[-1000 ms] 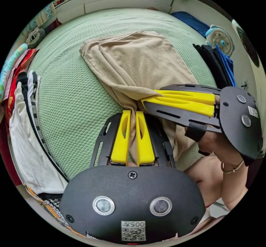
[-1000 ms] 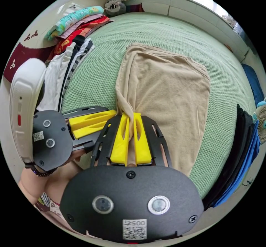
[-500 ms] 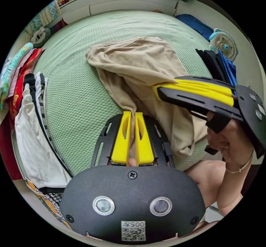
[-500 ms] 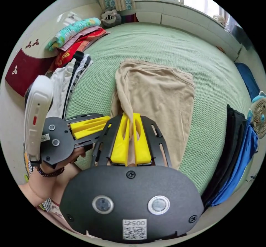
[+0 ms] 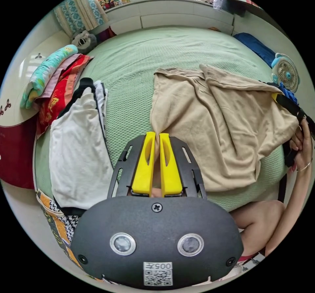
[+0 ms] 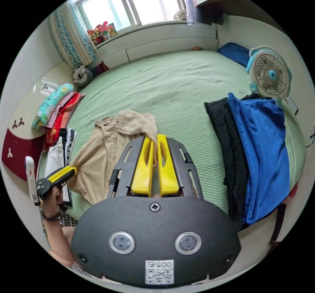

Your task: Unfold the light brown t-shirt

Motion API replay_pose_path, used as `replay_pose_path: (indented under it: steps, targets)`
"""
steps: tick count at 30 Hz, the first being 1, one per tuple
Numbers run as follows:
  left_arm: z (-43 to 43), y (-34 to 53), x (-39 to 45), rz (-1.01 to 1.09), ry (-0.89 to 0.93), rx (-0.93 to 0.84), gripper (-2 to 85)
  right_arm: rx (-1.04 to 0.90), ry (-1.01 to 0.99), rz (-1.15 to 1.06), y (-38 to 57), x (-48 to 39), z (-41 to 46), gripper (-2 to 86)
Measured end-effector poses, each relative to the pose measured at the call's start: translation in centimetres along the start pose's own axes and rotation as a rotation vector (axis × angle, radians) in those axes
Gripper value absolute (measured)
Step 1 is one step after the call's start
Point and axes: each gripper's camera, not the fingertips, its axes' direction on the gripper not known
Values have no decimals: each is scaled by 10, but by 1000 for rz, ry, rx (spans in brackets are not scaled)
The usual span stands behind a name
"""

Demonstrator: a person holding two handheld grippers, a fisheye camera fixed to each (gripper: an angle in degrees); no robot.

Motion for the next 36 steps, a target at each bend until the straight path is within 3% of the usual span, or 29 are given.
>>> replay_pose_path:
  steps: [7, 12, 16, 19, 24, 28, 36]
  targets:
    - [-21, 31, -49, -79, -103, -11, 36, -38, 126, 43, -11, 25, -10, -15]
    - [-7, 44, -61, -57, 39, -141, 39, -208, 158, 96, -7, 53, 1, -11]
    - [-16, 49, -88, -135, 169, -87, 40, -265, 144, 170, -6, 74, -1, 17]
    - [-27, 55, -101, -156, 242, -47, 37, -194, 111, 134, -3, 76, -35, 45]
    - [-37, 79, -97, -206, 168, 3, 51, -235, 56, -45, 13, 75, -65, 97]
    - [-29, 96, -76, -144, 219, -27, 108, -343, 26, -73, 23, 85, -56, 103]
    - [9, 85, -30, 88, 210, -175, 134, -448, 34, -85, 39, 91, -22, 106]
